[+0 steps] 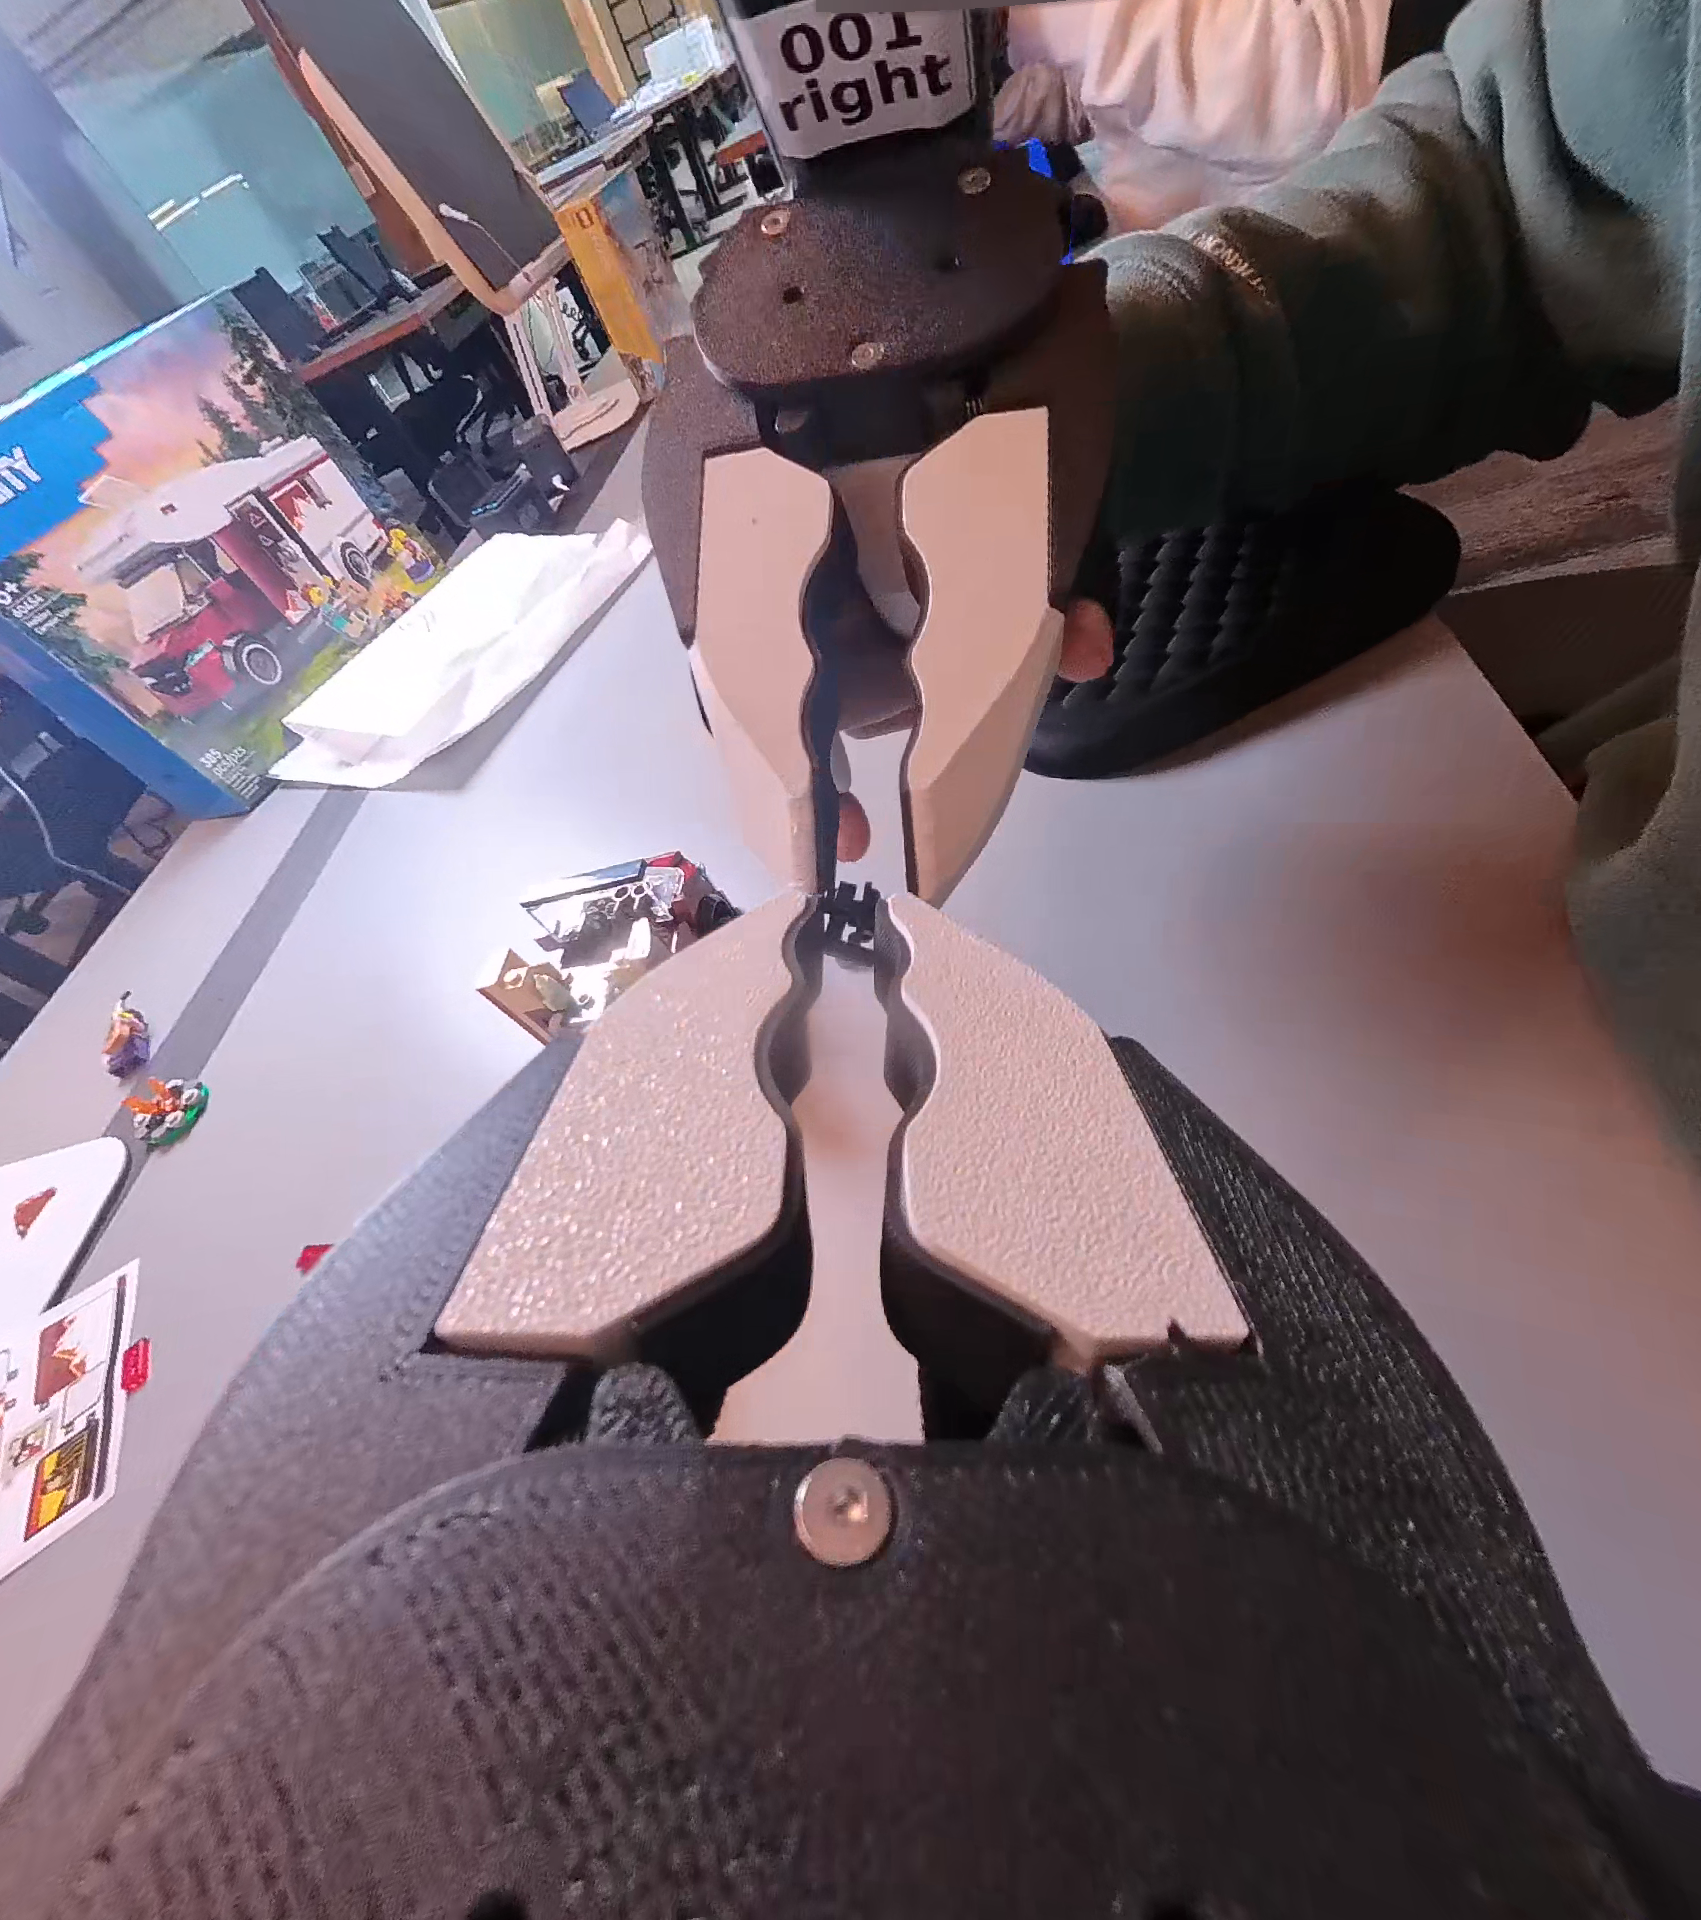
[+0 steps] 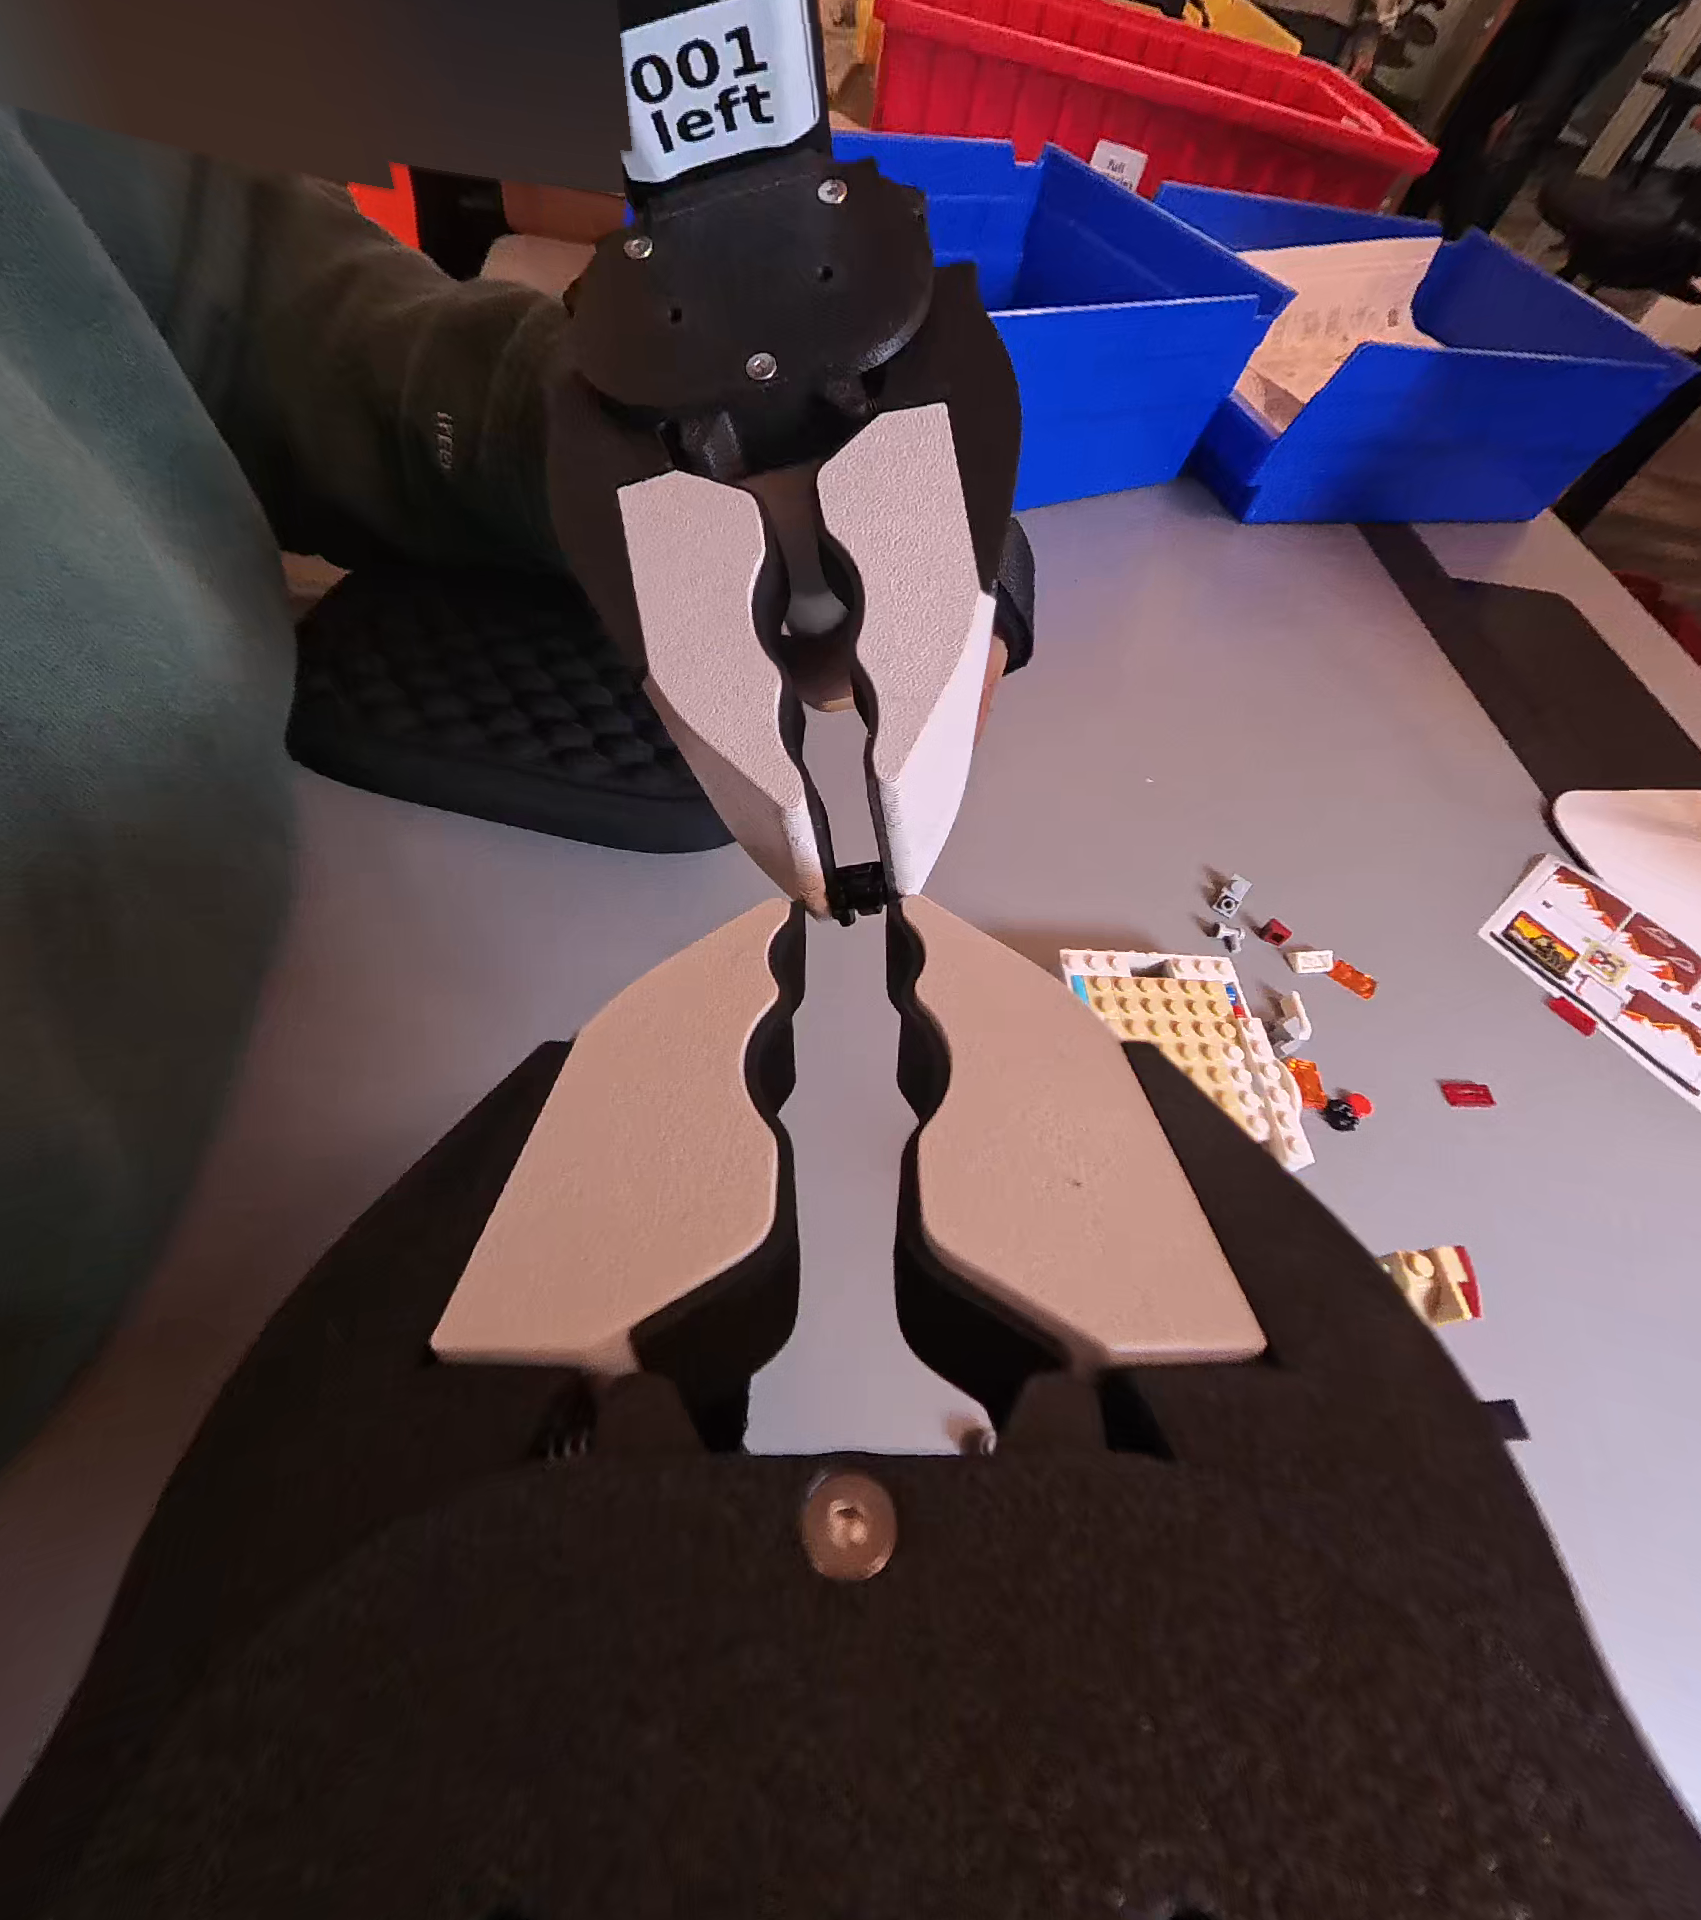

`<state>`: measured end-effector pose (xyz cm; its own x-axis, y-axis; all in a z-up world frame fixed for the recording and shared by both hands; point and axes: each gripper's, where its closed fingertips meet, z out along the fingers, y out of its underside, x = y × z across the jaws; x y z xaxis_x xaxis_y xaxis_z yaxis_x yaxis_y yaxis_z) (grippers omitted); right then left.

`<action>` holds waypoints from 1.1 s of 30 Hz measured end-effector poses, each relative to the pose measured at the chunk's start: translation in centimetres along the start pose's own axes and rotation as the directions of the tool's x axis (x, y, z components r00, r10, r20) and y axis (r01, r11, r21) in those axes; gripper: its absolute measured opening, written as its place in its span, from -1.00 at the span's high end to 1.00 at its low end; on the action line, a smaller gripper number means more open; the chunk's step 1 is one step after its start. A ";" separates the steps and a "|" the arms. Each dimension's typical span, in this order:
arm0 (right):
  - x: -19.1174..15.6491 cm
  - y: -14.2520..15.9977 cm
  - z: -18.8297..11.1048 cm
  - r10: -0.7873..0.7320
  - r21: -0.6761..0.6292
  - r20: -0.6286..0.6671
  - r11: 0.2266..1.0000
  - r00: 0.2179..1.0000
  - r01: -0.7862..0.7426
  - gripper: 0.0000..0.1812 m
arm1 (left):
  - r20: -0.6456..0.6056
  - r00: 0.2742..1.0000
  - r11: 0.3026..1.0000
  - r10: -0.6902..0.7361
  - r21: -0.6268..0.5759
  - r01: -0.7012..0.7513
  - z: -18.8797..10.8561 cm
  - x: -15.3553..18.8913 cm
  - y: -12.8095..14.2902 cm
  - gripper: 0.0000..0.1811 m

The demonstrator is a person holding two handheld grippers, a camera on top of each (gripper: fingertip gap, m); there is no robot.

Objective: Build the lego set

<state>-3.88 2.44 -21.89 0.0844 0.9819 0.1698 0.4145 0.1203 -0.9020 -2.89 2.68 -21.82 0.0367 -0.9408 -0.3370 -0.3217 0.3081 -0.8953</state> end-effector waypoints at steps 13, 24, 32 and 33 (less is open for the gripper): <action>0.3 0.4 0.0 0.007 0.023 0.016 1.000 1.000 -0.008 0.92 | -0.011 1.000 1.000 -0.019 -0.011 0.019 0.2 -0.1 0.7 0.90; 0.7 0.8 0.5 0.004 0.027 0.007 1.000 1.000 -0.004 0.91 | -0.013 1.000 1.000 -0.022 -0.023 0.022 0.2 -0.1 1.2 0.90; 0.6 1.6 0.8 0.004 0.022 0.011 1.000 1.000 -0.004 0.92 | -0.024 0.999 0.999 -0.036 -0.041 0.035 0.5 0.1 1.9 0.90; 0.6 1.7 0.9 0.004 0.022 0.013 1.000 1.000 -0.004 0.92 | -0.027 0.999 0.998 -0.038 -0.043 0.037 0.5 0.1 2.0 0.90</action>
<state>-3.89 3.36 -23.68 0.0741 0.9842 0.1609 0.3943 0.1193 -0.9112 -3.00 3.26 -23.79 0.0233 -0.9552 -0.2949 -0.3604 0.2671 -0.8937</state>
